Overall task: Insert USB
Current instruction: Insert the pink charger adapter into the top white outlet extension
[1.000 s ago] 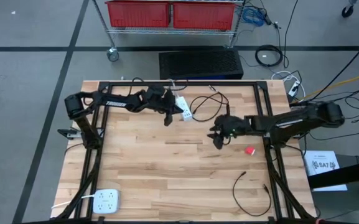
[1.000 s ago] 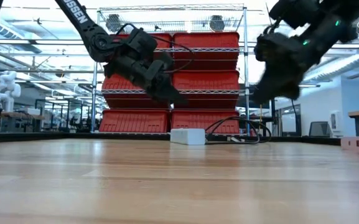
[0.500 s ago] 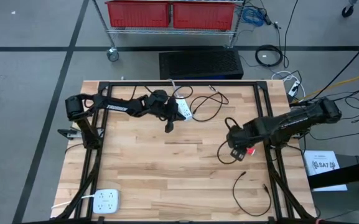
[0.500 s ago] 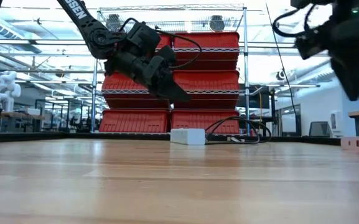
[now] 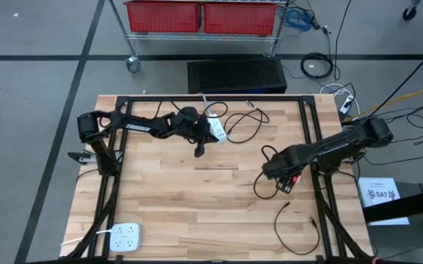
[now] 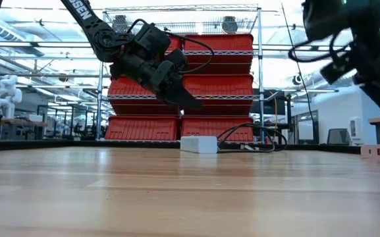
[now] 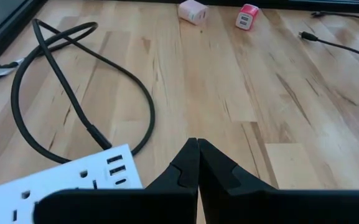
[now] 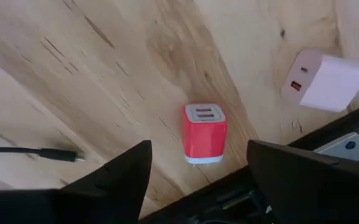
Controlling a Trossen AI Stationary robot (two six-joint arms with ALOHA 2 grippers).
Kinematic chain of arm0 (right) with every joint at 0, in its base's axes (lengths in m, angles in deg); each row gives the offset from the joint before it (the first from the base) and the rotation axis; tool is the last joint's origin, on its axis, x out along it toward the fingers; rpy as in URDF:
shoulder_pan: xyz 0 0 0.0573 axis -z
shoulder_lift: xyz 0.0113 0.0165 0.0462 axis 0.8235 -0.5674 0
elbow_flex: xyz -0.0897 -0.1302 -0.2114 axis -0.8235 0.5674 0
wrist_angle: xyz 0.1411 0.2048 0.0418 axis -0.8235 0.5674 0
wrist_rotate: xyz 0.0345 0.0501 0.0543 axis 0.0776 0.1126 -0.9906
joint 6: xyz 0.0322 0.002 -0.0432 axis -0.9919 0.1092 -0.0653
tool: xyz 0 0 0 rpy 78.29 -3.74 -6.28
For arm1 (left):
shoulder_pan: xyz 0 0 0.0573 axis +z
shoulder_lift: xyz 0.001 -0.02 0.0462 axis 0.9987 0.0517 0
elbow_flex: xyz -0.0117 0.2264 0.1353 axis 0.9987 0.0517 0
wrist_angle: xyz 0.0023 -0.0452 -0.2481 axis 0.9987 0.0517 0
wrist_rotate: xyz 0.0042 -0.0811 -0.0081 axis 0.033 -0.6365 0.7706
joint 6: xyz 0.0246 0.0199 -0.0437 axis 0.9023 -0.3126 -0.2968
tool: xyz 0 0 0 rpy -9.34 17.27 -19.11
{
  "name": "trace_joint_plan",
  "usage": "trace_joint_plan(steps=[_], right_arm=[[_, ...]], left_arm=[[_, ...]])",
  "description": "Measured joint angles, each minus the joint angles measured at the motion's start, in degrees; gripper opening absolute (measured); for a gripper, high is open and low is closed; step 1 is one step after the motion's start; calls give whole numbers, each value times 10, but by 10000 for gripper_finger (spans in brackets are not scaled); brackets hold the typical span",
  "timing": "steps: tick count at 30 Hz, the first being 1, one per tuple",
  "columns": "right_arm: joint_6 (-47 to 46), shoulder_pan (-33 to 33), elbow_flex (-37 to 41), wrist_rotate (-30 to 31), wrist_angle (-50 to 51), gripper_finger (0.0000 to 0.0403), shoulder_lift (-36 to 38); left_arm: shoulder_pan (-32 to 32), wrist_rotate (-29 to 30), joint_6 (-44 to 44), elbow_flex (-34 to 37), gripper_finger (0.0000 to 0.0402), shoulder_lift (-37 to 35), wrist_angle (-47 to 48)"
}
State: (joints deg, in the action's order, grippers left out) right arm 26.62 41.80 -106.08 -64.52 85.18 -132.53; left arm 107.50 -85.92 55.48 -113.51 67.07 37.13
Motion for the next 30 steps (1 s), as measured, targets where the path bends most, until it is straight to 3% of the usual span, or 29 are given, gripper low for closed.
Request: trace_joint_plan(steps=[6, 17, 26, 30], right_arm=[[9, 0, 43, -24, -2, 258, -35], [4, 1, 81, -48, -110, 253, -43], [5, 0, 115, -91, -168, 158, -43], [21, 0, 110, -76, -195, 120, -42]], left_arm=[[0, 0, 0, 0, 4, 0, 2], [0, 0, 0, 0, 4, 0, 2], [0, 0, 0, 0, 4, 0, 11], [0, 0, -2, 2, 4, 0, 6]])
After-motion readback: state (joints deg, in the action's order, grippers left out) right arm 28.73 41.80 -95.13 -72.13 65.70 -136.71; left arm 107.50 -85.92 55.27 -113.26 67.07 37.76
